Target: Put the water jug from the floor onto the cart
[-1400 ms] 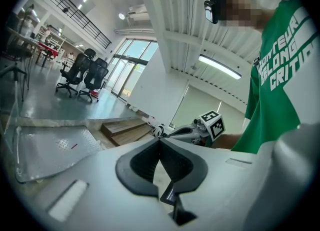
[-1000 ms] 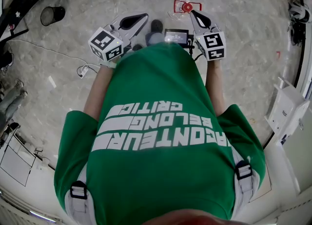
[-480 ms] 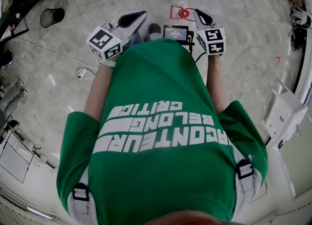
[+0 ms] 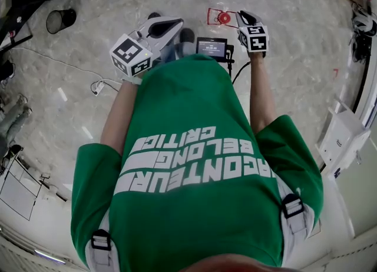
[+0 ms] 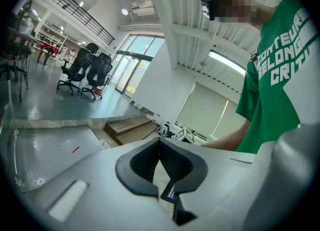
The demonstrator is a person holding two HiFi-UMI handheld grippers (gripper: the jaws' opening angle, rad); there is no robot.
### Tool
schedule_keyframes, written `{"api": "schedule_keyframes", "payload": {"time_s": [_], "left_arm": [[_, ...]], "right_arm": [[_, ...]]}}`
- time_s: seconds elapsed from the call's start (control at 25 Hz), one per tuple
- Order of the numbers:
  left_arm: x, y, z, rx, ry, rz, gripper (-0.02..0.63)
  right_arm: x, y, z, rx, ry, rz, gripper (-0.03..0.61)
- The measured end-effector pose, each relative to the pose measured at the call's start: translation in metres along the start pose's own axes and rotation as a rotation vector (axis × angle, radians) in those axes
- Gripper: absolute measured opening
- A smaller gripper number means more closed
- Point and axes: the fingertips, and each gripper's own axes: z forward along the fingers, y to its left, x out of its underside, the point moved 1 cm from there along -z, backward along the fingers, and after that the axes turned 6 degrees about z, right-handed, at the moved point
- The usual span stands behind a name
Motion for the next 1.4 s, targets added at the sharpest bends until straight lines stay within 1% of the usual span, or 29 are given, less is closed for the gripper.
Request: {"api": "schedule_keyframes", "payload": {"time_s": [0.16,0.28,0.32,0.4,0.44,0.52,0.68,0.8,0.96,1.04,1.16,1.24,1.32,1.36,1.4], "left_arm": [[0.011,-0.003,0.0,0.016,0.022,-0.015,0.009],[0.02,0.004,0.004,0.016,0.033,-0.036,0.009],[0.025,0.004,0.003,0.017,0.038,-0.045,0.008],[0.037,0.001,0.001,0.024,0.052,-0.064,0.008],[0.043,0.001,0.001,0.03,0.06,-0.074,0.008],[0.054,0.004,0.002,0.04,0.075,-0.096,0.008],[0.07,0.009,0.011,0.065,0.098,-0.14,0.008],[0.083,0.012,0.009,0.081,0.117,-0.172,0.008],[0.108,0.025,-0.004,0.067,0.142,-0.212,0.008],[0.123,0.04,-0.002,0.044,0.151,-0.229,0.008],[0.141,0.058,0.003,0.016,0.156,-0.264,0.008],[0.148,0.061,0.001,0.008,0.157,-0.285,0.008],[0.156,0.058,-0.009,0.005,0.165,-0.307,0.008],[0.161,0.055,-0.015,0.001,0.173,-0.32,0.008],[0.167,0.054,-0.022,-0.003,0.182,-0.331,0.008]], "right_arm": [[0.04,-0.011,0.043,0.0,0.125,0.045,0.103],[0.073,-0.014,0.087,-0.037,0.23,0.074,0.179],[0.086,-0.012,0.099,-0.051,0.26,0.082,0.189],[0.107,-0.01,0.115,-0.045,0.322,0.091,0.219],[0.115,-0.01,0.122,-0.038,0.347,0.094,0.22],[0.128,-0.007,0.137,-0.051,0.38,0.11,0.221],[0.145,0.003,0.174,-0.121,0.419,0.161,0.219],[0.16,0.017,0.2,-0.154,0.462,0.19,0.219],[0.179,0.037,0.238,-0.173,0.512,0.213,0.219],[0.185,0.038,0.261,-0.17,0.527,0.235,0.219],[0.2,0.032,0.29,-0.128,0.553,0.249,0.219],[0.209,0.029,0.299,-0.104,0.57,0.27,0.219],[0.217,0.032,0.303,-0.095,0.572,0.315,0.211],[0.22,0.034,0.304,-0.087,0.573,0.337,0.197],[0.223,0.036,0.305,-0.073,0.575,0.357,0.151]]}}
